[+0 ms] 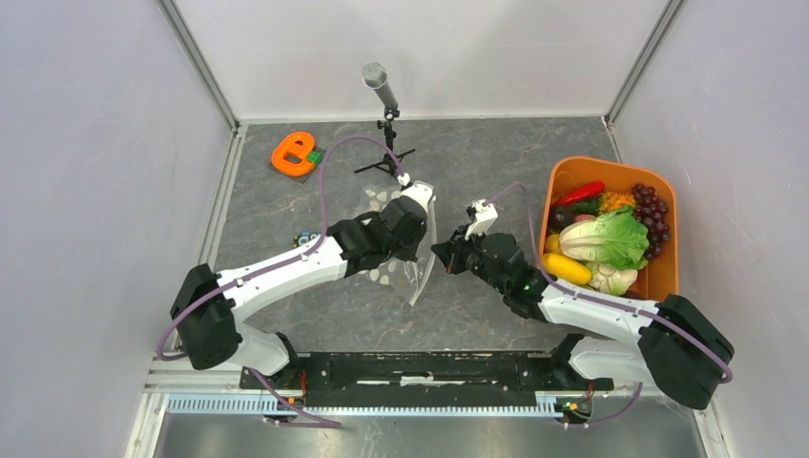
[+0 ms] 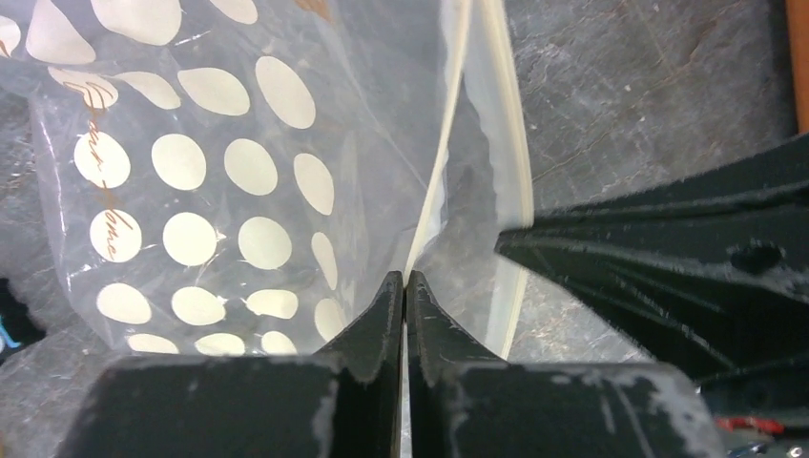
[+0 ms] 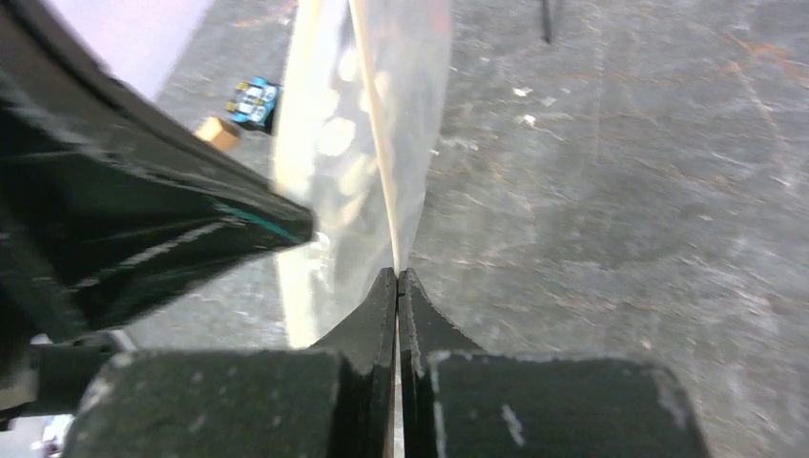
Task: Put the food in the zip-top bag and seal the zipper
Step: Open the zipper of the food storage bag.
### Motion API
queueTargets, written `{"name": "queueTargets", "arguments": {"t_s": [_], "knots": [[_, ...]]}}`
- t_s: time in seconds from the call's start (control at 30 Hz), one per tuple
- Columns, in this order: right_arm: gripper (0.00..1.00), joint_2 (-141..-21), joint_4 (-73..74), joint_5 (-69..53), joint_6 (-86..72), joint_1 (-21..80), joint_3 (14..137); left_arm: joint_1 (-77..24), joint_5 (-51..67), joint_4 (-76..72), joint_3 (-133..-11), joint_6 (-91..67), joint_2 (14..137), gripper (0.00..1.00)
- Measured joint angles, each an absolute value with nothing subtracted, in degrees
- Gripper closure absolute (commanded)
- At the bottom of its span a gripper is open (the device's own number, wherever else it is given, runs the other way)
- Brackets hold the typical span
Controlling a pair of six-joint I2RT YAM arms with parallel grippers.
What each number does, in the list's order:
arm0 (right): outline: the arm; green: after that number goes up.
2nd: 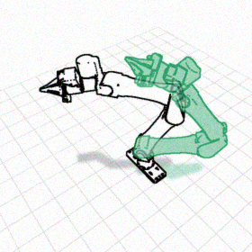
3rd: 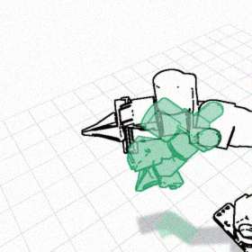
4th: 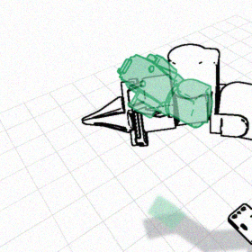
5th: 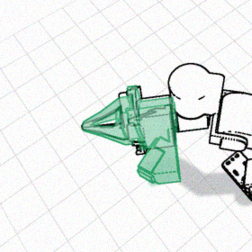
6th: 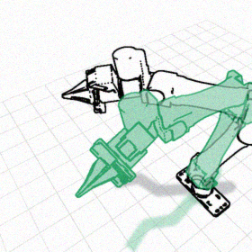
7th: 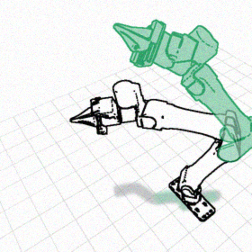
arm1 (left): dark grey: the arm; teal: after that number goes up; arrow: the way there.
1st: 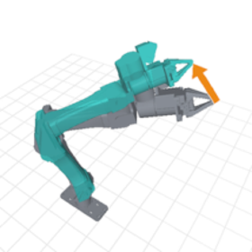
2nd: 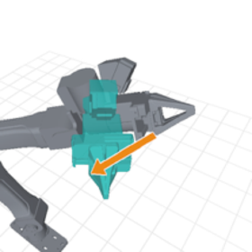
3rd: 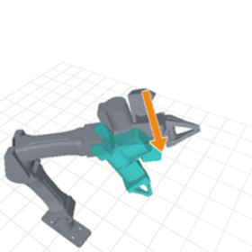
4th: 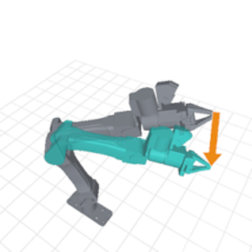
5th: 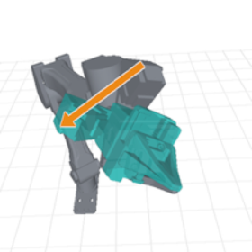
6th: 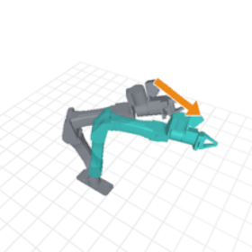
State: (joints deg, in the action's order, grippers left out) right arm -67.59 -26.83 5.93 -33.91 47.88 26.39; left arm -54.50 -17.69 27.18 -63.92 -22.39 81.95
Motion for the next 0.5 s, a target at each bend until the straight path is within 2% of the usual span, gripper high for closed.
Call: {"name": "queueTargets", "arguments": {"t_s": [0.23,0.5], "knots": [[1.0,-69.8,-15.9,12.5,-28.9,46.4,30.4,-54.5,-18.1,31.8,-67.3,-20.5,80.9,0.98],[1.0,-73.3,-7.5,14.1,-24.1,43.6,34.6,-54.5,-19.2,39.0,-74.9,-19.7,79.2,0.98]]}}
